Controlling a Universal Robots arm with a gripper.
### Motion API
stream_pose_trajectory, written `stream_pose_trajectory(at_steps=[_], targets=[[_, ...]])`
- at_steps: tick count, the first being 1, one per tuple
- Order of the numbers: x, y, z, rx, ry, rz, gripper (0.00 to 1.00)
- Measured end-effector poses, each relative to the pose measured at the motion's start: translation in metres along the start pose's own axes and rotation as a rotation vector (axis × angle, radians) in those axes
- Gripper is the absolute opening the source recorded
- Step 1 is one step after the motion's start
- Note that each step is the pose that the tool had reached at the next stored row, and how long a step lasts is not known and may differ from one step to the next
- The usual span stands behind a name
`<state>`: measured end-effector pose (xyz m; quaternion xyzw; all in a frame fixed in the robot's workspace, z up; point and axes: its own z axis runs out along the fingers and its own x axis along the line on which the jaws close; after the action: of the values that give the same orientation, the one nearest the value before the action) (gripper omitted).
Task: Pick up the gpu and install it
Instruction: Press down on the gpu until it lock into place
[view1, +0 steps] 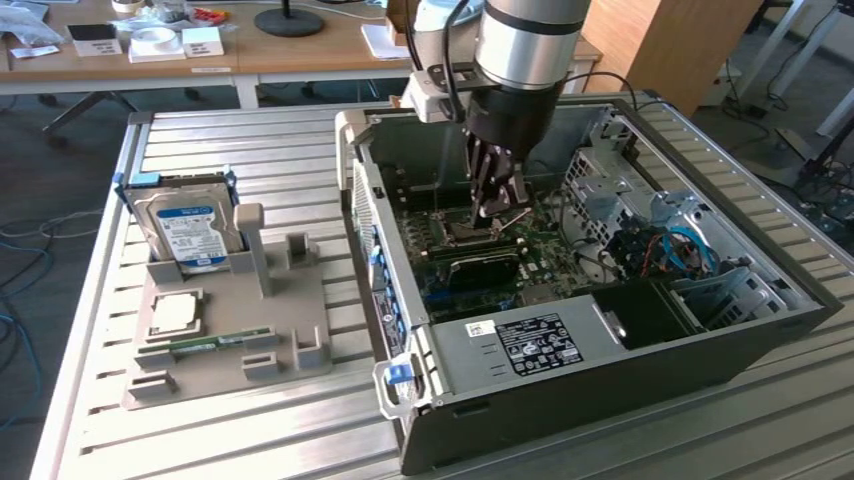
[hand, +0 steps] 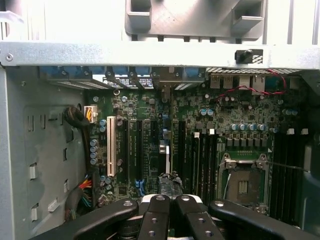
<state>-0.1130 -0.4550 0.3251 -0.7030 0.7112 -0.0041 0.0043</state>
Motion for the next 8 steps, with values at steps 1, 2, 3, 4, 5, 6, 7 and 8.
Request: stream_pose_trajectory(at_steps=[1, 2, 3, 4, 5, 6, 7, 8], targets=[[-0.0001, 0.0, 0.0001, 0.0001, -0.0002, 0.0, 0.11], [-0.0002, -0.0001, 0.0003, 0.0003, -0.0004, 0.0, 0.11], [-0.0005, -0.0001, 0.0005, 0.0002, -0.0004, 0.0, 0.11], [-0.0008, -0.0001, 0.0006, 0.0001, -0.0005, 0.0, 0.11], [-0.0011, 0.0, 0.0008, 0.0002, -0.0007, 0.0, 0.11], [-0.0012, 0.0, 0.001, 0.0002, -0.0008, 0.0, 0.11], [-0.0013, 0.0, 0.0009, 0.0001, -0.0007, 0.0, 0.11], [-0.0013, 0.0, 0.0009, 0.0, -0.0006, 0.0, 0.11]])
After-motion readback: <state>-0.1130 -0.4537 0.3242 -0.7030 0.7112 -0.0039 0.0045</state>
